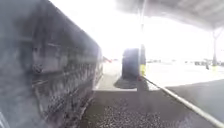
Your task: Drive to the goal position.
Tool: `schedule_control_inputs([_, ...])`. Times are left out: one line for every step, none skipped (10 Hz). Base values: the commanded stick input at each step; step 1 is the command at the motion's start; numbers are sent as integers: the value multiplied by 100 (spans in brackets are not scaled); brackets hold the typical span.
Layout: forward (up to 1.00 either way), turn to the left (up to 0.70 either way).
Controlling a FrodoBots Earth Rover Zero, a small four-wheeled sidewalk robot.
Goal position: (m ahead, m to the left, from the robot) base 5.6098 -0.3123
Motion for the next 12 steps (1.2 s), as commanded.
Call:
schedule_control_inputs([50, 0])
schedule_control_inputs([50, 0])
schedule_control_inputs([50, 0])
schedule_control_inputs([50, 0])
schedule_control_inputs([50, 0])
schedule_control_inputs([50, 0])
schedule_control_inputs([50, 0])
schedule_control_inputs([50, 0])
schedule_control_inputs([50, 0])
schedule_control_inputs([50, 0])
schedule_control_inputs([50, 0])
schedule_control_inputs([50, 0])
